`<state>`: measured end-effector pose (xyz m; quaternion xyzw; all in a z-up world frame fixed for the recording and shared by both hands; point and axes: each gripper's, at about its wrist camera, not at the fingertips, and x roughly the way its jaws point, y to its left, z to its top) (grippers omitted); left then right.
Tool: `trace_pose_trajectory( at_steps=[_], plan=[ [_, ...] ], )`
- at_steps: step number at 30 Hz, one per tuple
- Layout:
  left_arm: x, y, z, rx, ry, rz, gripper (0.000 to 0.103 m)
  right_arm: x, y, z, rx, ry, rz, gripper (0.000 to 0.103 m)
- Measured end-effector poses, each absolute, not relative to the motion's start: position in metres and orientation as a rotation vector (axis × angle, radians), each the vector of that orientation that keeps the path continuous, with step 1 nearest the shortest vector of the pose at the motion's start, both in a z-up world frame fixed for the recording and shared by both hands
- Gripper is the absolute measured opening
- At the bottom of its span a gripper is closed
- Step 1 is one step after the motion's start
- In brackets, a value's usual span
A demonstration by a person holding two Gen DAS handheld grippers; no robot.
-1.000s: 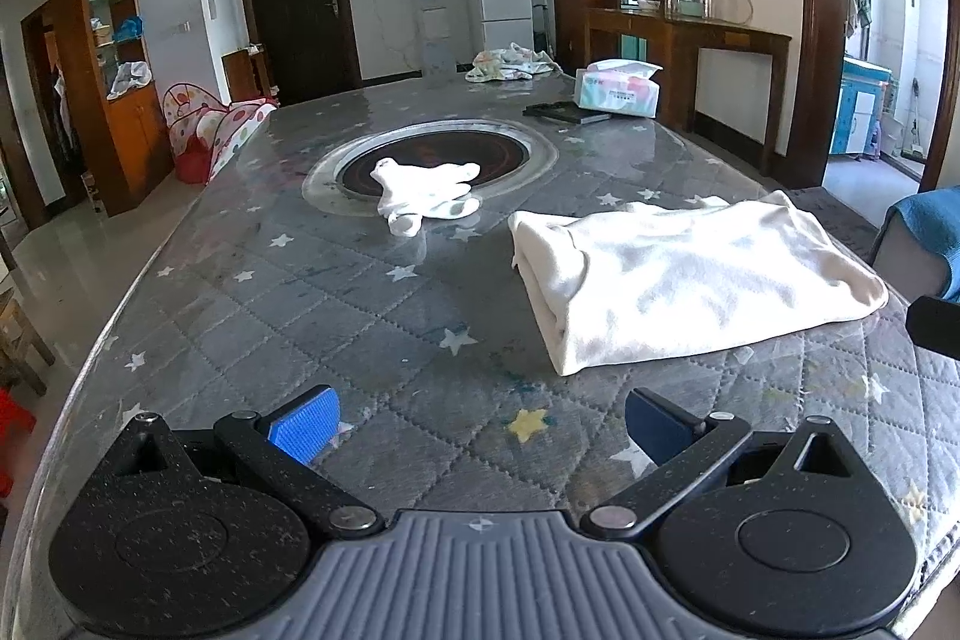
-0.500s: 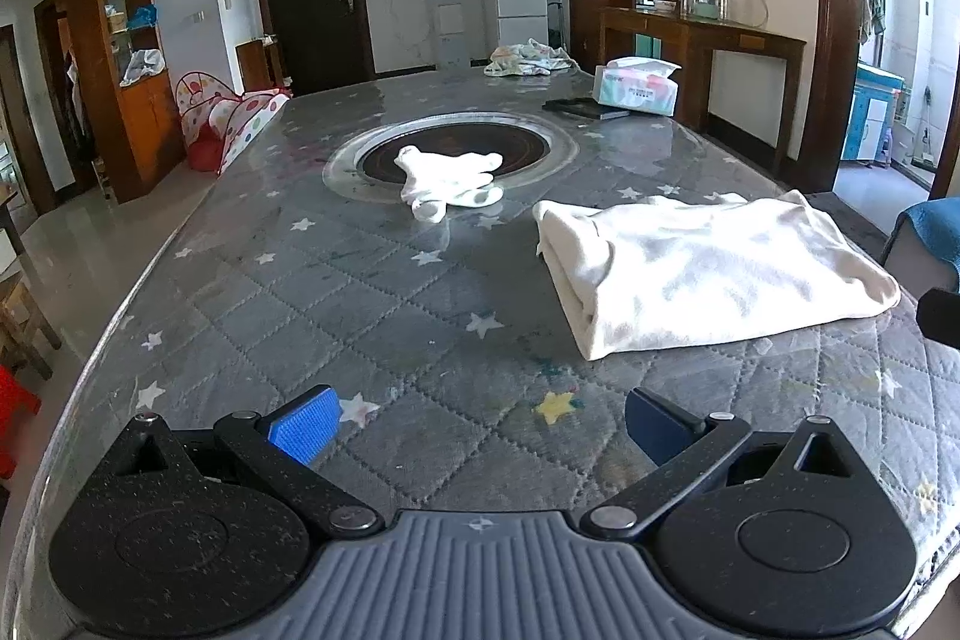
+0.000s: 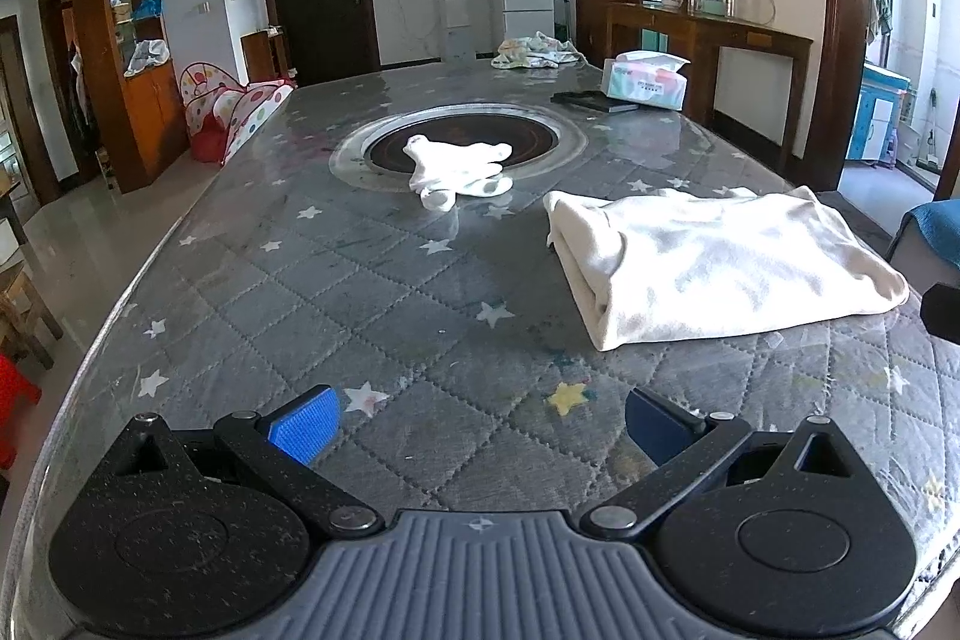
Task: Fold clothes
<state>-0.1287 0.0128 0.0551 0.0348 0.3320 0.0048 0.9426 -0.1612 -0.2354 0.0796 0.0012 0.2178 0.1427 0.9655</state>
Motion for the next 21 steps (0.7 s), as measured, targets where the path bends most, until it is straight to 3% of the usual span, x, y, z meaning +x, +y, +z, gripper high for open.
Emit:
trace_pose_trajectory(
  at_steps=[21],
  plan=[
    [-0.1277, 0.0186, 0.0515, 0.059, 0.690, 0.014, 0.103, -0.1594, -0.2297, 0.0810, -0.006, 0.443, 0.301, 0.103]
  ],
)
